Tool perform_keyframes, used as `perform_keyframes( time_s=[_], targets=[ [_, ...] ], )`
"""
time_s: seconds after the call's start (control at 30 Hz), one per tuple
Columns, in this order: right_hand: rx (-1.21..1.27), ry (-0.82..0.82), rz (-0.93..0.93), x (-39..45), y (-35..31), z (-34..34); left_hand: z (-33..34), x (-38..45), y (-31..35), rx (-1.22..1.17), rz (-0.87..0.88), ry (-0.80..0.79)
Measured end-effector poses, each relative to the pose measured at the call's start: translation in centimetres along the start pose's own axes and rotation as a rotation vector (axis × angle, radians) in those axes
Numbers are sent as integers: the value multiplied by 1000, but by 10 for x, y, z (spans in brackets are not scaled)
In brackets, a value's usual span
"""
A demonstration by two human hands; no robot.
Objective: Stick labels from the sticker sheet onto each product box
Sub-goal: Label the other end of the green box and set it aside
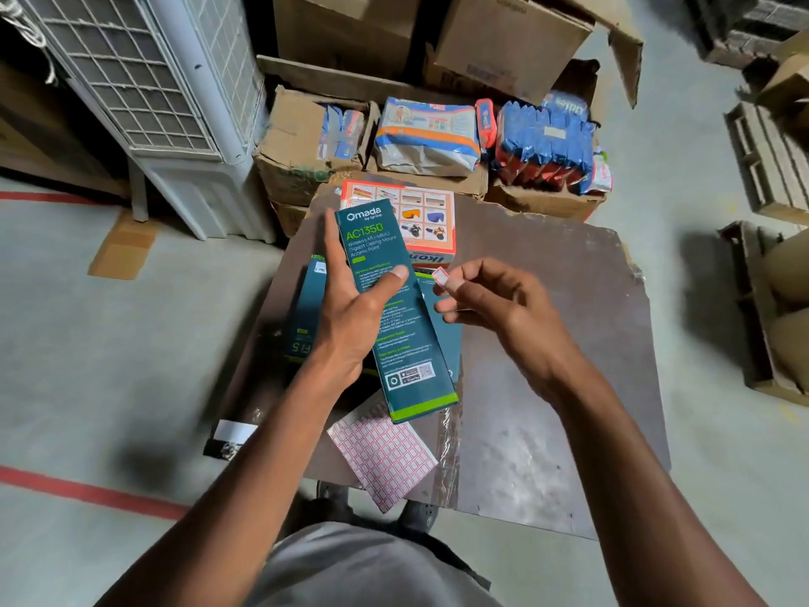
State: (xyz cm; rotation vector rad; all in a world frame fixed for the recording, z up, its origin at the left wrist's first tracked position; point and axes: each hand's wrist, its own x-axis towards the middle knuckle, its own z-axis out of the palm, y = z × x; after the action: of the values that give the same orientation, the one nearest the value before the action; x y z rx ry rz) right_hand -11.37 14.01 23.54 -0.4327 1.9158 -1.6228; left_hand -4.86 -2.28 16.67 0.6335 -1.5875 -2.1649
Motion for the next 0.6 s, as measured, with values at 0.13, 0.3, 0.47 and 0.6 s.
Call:
perform_keyframes(
  time_s=[0.13, 0.3, 0.47, 0.6],
  targets=[
    [-107, -129, 57, 16, -5, -2, -3, -3, 4, 18, 1, -35],
    [-207, -291, 118, 33, -14, -7, -4, -4, 6, 51, -4, -62],
    [-272, -389, 157, 44, -21, -10, -4, -2, 8, 82, 1, -81],
    [-311, -426, 170, 51, -25, -12, -3, -2, 8, 92, -5, -105]
  ],
)
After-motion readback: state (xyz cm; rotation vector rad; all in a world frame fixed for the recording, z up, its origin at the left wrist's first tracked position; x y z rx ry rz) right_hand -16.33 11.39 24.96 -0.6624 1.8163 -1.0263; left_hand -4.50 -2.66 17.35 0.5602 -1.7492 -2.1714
